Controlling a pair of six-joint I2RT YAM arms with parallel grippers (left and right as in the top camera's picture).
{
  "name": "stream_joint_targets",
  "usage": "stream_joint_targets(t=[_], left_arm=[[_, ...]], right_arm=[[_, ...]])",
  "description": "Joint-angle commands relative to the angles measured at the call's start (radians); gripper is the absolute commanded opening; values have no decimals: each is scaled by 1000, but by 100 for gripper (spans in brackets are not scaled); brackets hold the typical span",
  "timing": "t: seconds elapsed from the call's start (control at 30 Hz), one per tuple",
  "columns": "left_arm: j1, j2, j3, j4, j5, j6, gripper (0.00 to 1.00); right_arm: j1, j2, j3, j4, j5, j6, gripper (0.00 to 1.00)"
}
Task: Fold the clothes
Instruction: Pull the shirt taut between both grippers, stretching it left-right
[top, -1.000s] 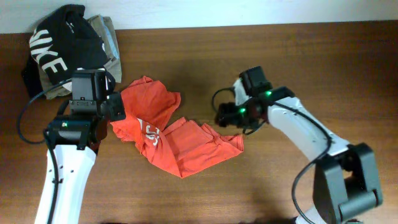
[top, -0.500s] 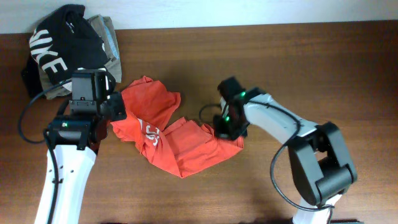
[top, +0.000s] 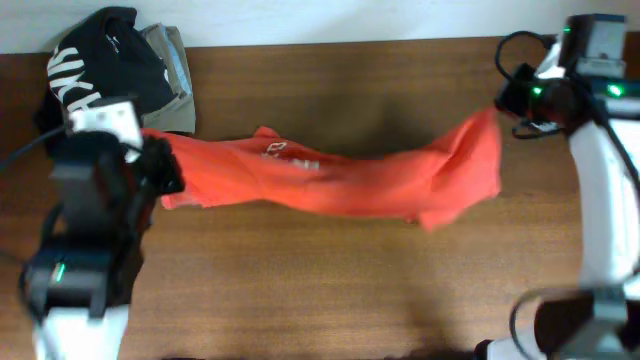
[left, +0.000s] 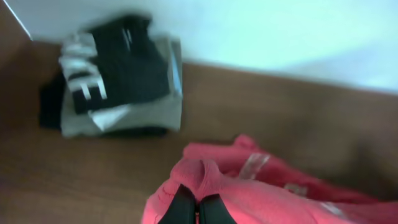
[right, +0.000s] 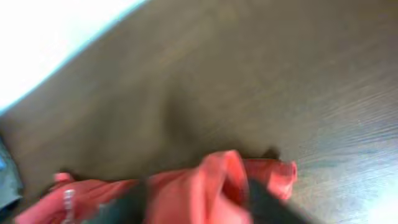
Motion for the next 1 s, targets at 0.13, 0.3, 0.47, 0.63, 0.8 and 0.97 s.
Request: stream_joint_targets(t=[0.13,0.3,0.47,0.63,0.8,0.97], left_arm=[[2,342,-24,-42,93,-2,0],[3,347,-24,-64,90,-2,0],[3,347,-24,-83,90,-3,0],[3,347,-24,-80,90,-10,0],[3,347,-24,-78,90,-10,0],[3,347,-24,-79,90,-10,0]], right_arm=[[-3,194,-5,-166,-22,-38,99],[-47,164,-5,-396,89,-29,99],[-163,23,-43,-473,145,-60,99],[-152,-45,-419,-269,-102,-268,92],[-93,-34,-651,-2,-113,-204,75],[0,-17,-704,122,52,-95,71]])
